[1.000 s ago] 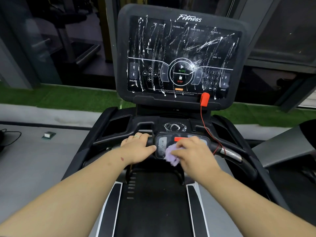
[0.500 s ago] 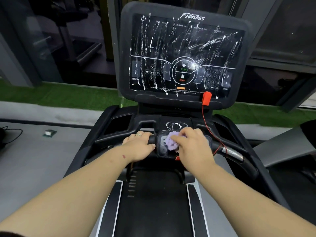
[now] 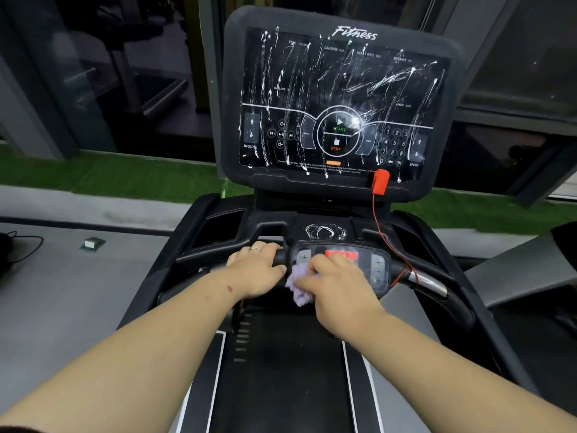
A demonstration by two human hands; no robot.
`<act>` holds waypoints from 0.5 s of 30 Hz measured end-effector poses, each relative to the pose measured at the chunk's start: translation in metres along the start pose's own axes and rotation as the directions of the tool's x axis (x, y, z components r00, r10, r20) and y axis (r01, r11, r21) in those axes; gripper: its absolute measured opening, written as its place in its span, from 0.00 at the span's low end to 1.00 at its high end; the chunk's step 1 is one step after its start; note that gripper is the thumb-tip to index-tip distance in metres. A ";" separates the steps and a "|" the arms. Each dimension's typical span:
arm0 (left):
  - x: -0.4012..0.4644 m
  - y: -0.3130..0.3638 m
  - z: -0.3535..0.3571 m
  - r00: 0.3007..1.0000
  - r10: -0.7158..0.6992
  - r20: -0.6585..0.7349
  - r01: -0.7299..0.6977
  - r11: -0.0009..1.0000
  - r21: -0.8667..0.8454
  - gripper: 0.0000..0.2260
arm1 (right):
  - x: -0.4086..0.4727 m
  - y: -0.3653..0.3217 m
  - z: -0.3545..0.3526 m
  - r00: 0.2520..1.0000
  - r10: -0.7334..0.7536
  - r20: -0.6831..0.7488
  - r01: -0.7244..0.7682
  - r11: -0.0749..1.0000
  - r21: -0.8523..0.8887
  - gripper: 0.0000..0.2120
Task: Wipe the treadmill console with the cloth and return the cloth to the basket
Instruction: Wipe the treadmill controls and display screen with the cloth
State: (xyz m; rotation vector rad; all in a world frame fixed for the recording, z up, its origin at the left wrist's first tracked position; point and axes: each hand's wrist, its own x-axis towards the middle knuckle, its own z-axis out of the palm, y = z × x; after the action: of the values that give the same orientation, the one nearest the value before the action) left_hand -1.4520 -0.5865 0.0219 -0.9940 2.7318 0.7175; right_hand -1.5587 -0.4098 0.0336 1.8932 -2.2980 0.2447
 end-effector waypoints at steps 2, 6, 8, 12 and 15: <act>0.000 -0.001 0.000 1.000 0.002 -0.003 -0.002 1.000 0.000 0.25 | 0.000 0.004 -0.003 0.999 -0.001 0.033 0.001 1.000 -0.008 0.15; 0.001 -0.002 0.001 1.000 0.004 -0.003 -0.004 1.000 0.004 0.25 | 0.012 0.004 -0.009 0.979 0.193 -0.065 -0.187 0.979 0.085 0.19; 0.001 -0.001 0.001 1.000 0.001 -0.001 -0.001 1.000 0.007 0.25 | 0.003 0.001 -0.004 0.992 0.126 -0.019 -0.126 0.992 0.023 0.21; 0.000 0.000 0.000 1.000 0.004 -0.004 -0.004 1.000 0.009 0.25 | -0.004 0.004 -0.007 0.995 0.054 0.078 -0.056 0.998 0.019 0.17; -0.001 0.000 0.000 1.000 0.007 -0.005 -0.007 1.000 0.003 0.25 | 0.007 0.010 -0.010 0.971 0.233 -0.062 -0.226 0.969 0.098 0.19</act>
State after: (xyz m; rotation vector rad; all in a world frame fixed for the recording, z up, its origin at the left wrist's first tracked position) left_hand -1.4509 -0.5863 0.0222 -0.9879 2.7413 0.7132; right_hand -1.5696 -0.4126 0.0450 1.6232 -2.4945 0.4451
